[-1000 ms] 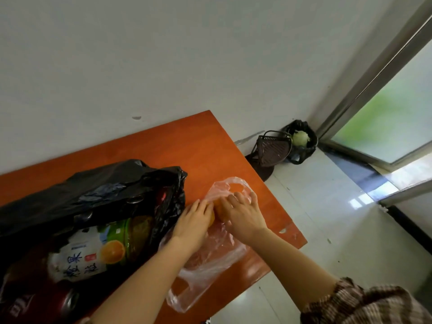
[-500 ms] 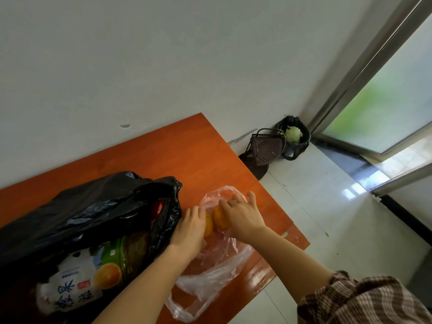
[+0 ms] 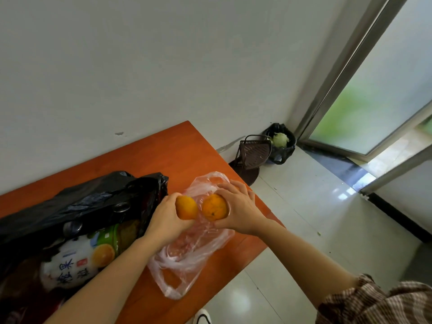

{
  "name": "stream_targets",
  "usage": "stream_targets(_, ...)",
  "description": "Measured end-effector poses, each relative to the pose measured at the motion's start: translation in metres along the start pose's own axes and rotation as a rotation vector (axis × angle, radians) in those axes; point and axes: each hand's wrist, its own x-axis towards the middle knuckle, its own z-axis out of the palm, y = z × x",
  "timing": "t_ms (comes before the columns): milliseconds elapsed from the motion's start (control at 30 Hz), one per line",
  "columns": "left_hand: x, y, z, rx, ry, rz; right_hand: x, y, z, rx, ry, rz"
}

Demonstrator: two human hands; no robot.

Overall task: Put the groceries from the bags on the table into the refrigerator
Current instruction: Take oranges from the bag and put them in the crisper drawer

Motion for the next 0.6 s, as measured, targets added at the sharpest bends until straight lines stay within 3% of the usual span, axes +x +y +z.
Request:
stream_targets(300, -0.039, 0.127, 0.030, -0.042, 0.134, 0.154, -0.116, 0.038, -0.078, 0.066, 0.301, 0.154)
stream_targets(600, -0.148, 0.300, 0.151, -0.226, -0.020, 0.407, -0.353, 0.103, -0.176, 0.020, 0.609, 0.411)
